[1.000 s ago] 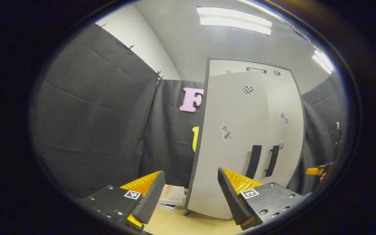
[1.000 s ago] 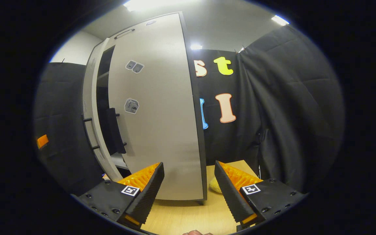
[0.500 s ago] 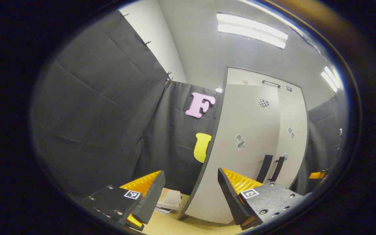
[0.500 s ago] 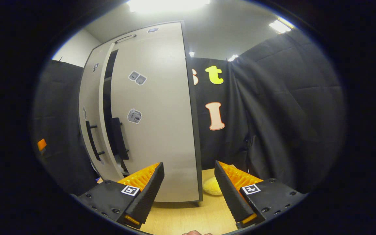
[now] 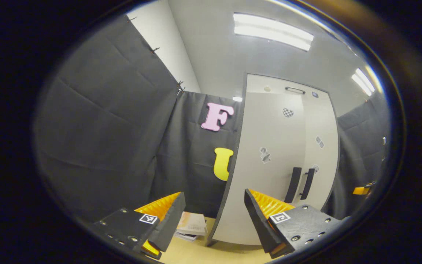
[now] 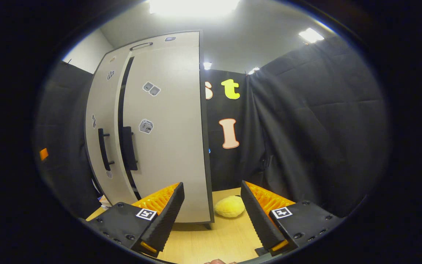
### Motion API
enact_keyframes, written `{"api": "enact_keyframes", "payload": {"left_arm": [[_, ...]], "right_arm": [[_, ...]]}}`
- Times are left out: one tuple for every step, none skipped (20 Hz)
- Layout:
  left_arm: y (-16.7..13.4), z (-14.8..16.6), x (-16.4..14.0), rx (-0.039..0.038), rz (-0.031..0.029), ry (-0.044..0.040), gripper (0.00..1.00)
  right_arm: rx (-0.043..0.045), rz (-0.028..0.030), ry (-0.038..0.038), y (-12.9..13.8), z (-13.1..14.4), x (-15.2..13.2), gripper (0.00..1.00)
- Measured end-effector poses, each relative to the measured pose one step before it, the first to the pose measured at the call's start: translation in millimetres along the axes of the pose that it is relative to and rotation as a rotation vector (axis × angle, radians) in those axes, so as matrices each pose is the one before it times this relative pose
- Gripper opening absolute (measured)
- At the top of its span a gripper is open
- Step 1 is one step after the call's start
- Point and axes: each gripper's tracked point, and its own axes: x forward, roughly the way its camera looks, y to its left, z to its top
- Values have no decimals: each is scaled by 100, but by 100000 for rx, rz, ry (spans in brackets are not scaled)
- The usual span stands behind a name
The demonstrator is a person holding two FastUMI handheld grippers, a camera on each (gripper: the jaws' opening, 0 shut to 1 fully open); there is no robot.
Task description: Grab one shoe with the right hand and put it into the shoe cabinet, grab the other shoe with the left hand and put it into the shoe cabinet; then close the right door with the right hand and the left door with the left hand.
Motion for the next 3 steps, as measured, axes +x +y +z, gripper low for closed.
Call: {"api": "enact_keyframes", "payload": {"left_arm": [[-164,-147,2,868,-1278,348,93],[-78,-86,-93,-690,-1700,-519,100],[-55,152,-98,-2656,-1419,-1349,100]], "right_arm": [[-260,-846,84,-165,-66,-232,98],[-30,-418,607,-1,-115,-126,98],[-191,254,953,143,-151,9,92]]}}
